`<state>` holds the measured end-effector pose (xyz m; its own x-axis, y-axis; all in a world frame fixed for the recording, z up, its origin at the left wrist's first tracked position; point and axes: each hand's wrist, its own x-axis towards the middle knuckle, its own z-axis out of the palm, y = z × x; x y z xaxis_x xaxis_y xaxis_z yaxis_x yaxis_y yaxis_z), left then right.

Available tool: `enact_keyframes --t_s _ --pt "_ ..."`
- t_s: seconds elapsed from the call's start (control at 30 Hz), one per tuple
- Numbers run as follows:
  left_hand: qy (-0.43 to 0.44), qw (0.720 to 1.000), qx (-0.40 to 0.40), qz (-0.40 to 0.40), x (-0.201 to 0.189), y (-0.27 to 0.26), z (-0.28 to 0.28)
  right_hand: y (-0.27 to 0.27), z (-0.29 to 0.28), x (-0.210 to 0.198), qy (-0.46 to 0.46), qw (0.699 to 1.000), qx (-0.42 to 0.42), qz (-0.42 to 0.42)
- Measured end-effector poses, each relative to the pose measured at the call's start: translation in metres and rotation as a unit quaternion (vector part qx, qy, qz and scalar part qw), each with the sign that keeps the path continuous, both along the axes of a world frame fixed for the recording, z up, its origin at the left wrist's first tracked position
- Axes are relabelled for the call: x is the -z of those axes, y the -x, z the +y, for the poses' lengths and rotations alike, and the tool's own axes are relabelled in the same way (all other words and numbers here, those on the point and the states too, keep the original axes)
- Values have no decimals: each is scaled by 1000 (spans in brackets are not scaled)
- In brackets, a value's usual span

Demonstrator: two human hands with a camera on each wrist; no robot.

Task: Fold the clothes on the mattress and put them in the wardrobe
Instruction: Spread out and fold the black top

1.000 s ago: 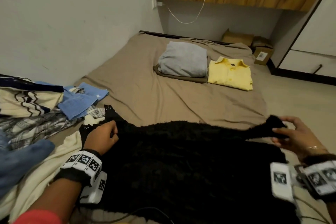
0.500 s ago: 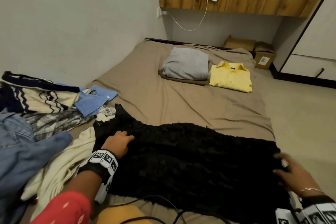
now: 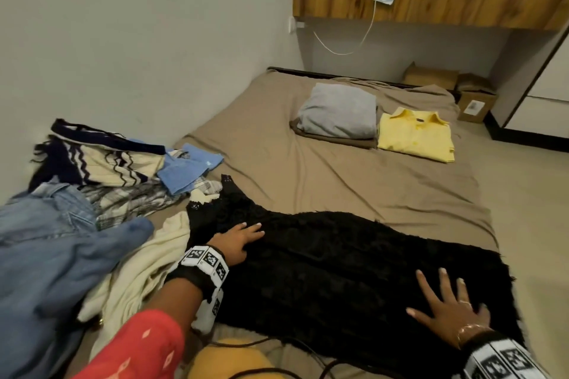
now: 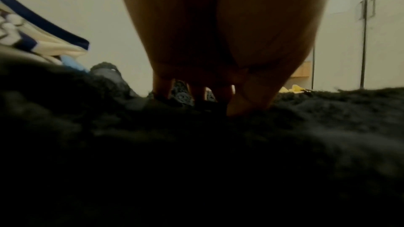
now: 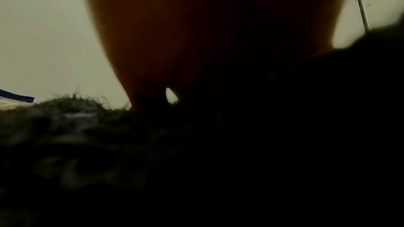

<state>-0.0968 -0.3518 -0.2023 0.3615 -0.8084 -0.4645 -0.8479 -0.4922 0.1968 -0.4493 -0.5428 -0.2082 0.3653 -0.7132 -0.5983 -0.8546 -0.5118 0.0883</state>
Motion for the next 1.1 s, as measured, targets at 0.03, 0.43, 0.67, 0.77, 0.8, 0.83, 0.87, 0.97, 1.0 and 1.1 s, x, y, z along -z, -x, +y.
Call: enact_keyframes --t_s 0.03,0.43,0.67,0.77,0.8,0.83,0.87,0.97,1.0,1.1 --pt "45 998 -37 32 -4 -4 3 0 -1 -3 -9 1000 3 3" --pt "225 824 -497 150 -9 -69 47 -211 54 -61 -35 927 -262 -267" --pt "229 826 -483 178 3 -69 50 -301 91 -16 2 943 -285 -170" --pt "244 788 -508 248 -1 -74 54 -308 77 -9 23 936 -243 -255" --pt "239 786 -509 258 -3 -74 57 -309 70 -10 16 933 -227 -279" --pt "226 788 -507 265 -3 -75 60 -308 64 -10 5 933 -215 -288" --pt "222 791 -499 274 -5 -74 62 -305 59 -11 -10 935 -211 -285" --pt "234 776 -488 324 -7 -75 72 -292 56 -17 -38 930 -245 -270" --pt "239 765 -486 348 -10 -74 77 -286 60 -21 -20 918 -264 -294" --pt "246 780 -450 359 -17 -72 89 -269 84 -36 16 856 -365 -366"
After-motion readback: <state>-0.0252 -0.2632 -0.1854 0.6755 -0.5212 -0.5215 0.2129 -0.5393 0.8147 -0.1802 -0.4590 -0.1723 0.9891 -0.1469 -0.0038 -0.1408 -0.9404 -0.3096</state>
